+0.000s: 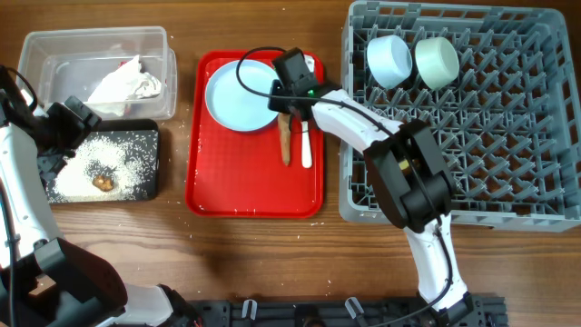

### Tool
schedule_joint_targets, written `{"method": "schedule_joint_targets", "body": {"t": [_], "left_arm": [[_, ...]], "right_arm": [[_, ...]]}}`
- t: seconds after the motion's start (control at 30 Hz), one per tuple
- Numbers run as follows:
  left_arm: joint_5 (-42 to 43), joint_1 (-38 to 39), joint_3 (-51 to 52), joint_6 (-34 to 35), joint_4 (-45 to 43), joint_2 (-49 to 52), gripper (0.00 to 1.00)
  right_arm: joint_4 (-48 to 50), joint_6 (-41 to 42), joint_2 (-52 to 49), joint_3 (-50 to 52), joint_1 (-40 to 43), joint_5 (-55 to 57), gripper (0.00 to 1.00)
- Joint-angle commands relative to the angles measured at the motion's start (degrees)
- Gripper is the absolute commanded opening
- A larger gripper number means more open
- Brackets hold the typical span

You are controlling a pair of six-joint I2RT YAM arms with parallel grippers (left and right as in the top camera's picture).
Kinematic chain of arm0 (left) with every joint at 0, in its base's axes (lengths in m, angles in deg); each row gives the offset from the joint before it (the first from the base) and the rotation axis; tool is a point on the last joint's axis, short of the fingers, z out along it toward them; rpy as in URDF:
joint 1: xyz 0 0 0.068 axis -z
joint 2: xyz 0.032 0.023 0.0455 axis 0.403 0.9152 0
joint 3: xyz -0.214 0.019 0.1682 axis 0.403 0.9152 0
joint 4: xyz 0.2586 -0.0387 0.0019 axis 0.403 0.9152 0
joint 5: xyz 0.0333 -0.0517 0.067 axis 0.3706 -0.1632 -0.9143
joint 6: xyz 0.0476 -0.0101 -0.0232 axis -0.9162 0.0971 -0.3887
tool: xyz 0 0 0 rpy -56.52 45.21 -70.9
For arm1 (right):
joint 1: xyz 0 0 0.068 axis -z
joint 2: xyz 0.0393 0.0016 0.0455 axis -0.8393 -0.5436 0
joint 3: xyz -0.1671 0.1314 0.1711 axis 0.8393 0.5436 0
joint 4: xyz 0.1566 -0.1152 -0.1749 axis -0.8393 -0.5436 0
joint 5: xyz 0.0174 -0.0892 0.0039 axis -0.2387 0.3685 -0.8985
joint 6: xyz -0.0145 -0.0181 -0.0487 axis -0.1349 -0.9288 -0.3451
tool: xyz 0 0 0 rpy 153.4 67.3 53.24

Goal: Sort waste into correct bins and load items into the dishwasher rack
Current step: 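Lift the plate and stand it upright in the rack's right side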

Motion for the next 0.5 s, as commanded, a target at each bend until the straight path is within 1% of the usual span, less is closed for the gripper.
{"method": "schedule_joint_targets", "body": {"t": [0.0,0.07,0.17,0.27,0.37,0.47], "left_arm": [[-0.13,-0.37,-0.74,0.31,0.02,-0.85,1.0],[-0.13,-0.37,-0.74,0.31,0.02,-0.85,1.0],[-0.13,-0.37,-0.74,0.31,0.02,-0.85,1.0],[-0.13,-0.37,-0.74,0.31,0.02,-0.85,1.0],[-0.13,-0.37,-0.74,0.31,0.02,-0.85,1.0],[-0.13,-0.37,-0.74,0.31,0.02,-0.85,1.0]], "right_arm": [[-1.25,-5.68,2.47,-3.17,2.27,0.07,0.04],[-1.68,-11.41,6.14,-5.07,3.34,0.04,0.04],[-4.79,-20.44,14.86,-8.13,5.46,0.04,0.04],[-7.17,-27.41,22.53,-8.15,6.84,1.64,0.04],[-11.28,-31.63,30.4,-8.15,9.03,8.55,0.04],[-16.96,-38.16,37.64,-8.15,12.04,17.92,0.04]]}}
